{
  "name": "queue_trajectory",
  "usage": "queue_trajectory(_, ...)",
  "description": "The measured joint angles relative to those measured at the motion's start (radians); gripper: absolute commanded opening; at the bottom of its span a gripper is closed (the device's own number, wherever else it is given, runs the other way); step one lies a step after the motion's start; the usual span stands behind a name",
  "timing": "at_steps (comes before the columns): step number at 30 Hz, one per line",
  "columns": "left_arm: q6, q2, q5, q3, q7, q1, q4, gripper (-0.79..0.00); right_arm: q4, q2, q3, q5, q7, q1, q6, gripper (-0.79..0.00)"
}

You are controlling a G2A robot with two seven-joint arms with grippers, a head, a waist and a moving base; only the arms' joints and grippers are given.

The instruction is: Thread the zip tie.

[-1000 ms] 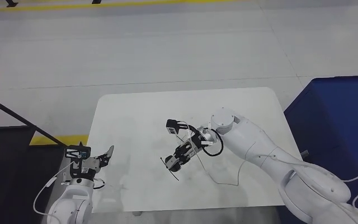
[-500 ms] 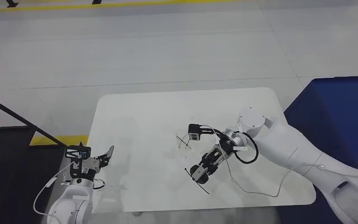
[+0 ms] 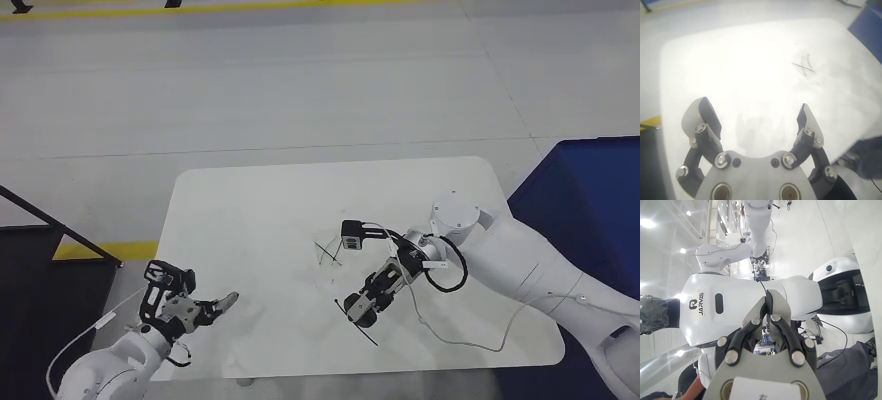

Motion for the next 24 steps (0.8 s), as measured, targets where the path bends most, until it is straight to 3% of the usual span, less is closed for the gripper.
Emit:
queue_trajectory(3, -0.038, 0.015, -0.281, -0.02, -0.271, -0.019, -0.02, 0.0, 0.0, 0.0, 0.0, 0.0, 0.0, 0.0, 0.0, -0.785)
queue_trajectory(7, 0.126, 0.039, -0.672, -0.035, -0.659, -0.15, 0.04, 0.0, 0.0, 0.0, 0.0, 0.0, 0.0, 0.0, 0.0, -0.785)
queue_trajectory(9, 0.178, 0.043, -0.763, -0.037, -0.761, -0.192, 0.063, 0.0, 0.0, 0.0, 0.0, 0.0, 0.0, 0.0, 0.0, -0.785)
queue_trajectory(19, 0.179, 0.042, -0.774, -0.019, -0.755, -0.171, 0.07, 0.0, -0.01, 0.004, 0.016, -0.032, -0.033, -0.025, 0.019, -0.785)
queue_trajectory(24, 0.305, 0.044, -1.116, 0.035, -0.906, -0.211, 0.07, 0.0, -0.045, 0.013, 0.042, -0.129, -0.06, -0.03, 0.055, -0.785)
